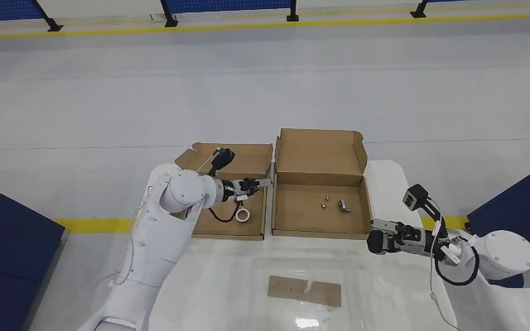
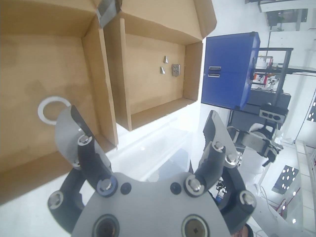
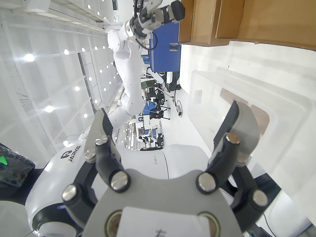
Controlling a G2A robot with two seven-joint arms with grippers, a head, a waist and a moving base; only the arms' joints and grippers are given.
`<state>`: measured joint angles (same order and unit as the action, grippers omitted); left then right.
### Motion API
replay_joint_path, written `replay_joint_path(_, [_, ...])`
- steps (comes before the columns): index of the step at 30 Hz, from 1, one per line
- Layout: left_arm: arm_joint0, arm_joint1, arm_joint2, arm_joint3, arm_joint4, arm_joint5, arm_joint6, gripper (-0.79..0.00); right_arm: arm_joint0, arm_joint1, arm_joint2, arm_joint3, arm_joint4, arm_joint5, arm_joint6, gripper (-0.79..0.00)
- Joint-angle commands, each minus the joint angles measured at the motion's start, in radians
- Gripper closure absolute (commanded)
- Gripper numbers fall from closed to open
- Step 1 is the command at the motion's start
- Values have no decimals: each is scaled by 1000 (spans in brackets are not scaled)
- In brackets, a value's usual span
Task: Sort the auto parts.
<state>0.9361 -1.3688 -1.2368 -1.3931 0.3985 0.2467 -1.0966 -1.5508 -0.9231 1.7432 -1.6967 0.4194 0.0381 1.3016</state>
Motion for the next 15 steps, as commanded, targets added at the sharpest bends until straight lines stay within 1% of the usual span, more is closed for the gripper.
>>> replay_joint_path(1, [159,19,-74,-276,-1,43,-31,-785,0,0,0,0,0,0,0,-785])
replay_joint_path(2, [186,22,-89,-314,-15,48,-33,-785,0,0,0,0,0,0,0,-785])
replay_joint_path(3, [230,27,-111,-369,-37,51,-37,-785,0,0,0,0,0,0,0,-785])
replay_joint_path(6, [301,33,-143,-451,-100,42,-27,-785,0,0,0,0,0,0,0,-785])
replay_joint_path(8, [337,36,-160,-486,-143,31,-14,-785,0,0,0,0,0,0,0,-785])
replay_joint_path(10, [369,37,-179,-510,-227,8,-10,-785,0,0,0,0,0,0,0,-785])
replay_joint_path(15, [438,46,-211,-560,-315,-35,-7,-785,0,0,0,0,0,0,0,-785])
